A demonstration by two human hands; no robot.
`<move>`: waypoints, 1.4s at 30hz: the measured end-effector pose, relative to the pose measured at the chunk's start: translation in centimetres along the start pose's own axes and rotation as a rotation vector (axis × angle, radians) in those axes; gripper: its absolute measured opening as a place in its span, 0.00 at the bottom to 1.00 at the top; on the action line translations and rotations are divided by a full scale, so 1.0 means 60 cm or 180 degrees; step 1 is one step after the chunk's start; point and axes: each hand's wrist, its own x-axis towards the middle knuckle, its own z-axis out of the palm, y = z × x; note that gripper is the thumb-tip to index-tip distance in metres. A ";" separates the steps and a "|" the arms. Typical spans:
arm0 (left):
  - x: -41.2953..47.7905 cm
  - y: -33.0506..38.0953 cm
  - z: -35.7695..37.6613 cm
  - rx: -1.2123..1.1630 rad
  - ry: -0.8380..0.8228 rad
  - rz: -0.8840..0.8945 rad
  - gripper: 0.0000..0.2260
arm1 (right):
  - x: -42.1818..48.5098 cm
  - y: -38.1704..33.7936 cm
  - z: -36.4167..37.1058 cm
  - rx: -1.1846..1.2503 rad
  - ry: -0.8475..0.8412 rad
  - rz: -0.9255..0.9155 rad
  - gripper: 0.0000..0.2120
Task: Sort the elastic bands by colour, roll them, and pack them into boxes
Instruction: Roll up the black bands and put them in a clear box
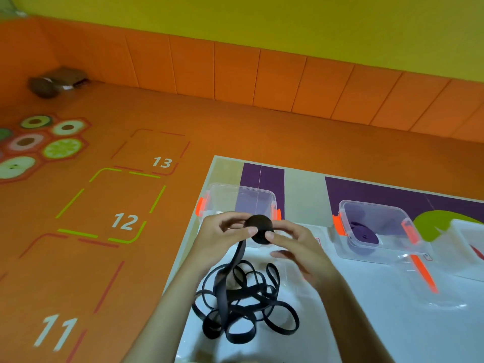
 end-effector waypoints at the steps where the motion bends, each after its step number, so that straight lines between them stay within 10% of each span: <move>1: 0.000 0.003 -0.004 0.0142 -0.0127 0.0034 0.12 | 0.002 -0.011 -0.010 -0.0359 0.0009 -0.0020 0.14; 11: 0.011 -0.006 0.026 -0.0671 0.0101 -0.0329 0.20 | 0.013 0.007 0.022 0.0727 0.0460 -0.0300 0.25; 18: 0.014 0.011 0.010 0.0444 -0.0352 -0.0085 0.12 | 0.014 -0.026 -0.024 -0.0542 -0.0299 0.0016 0.23; 29: 0.026 0.035 -0.002 0.0154 -0.0102 0.0001 0.07 | 0.021 0.019 0.046 0.1654 0.0107 -0.0026 0.20; 35: 0.021 0.044 -0.013 0.0674 -0.0393 0.0401 0.08 | 0.018 -0.044 0.007 -0.0445 0.0253 -0.0432 0.16; 42: 0.018 0.041 -0.003 -0.0006 -0.0116 0.0193 0.12 | 0.018 -0.047 0.002 0.0560 0.0507 -0.0615 0.14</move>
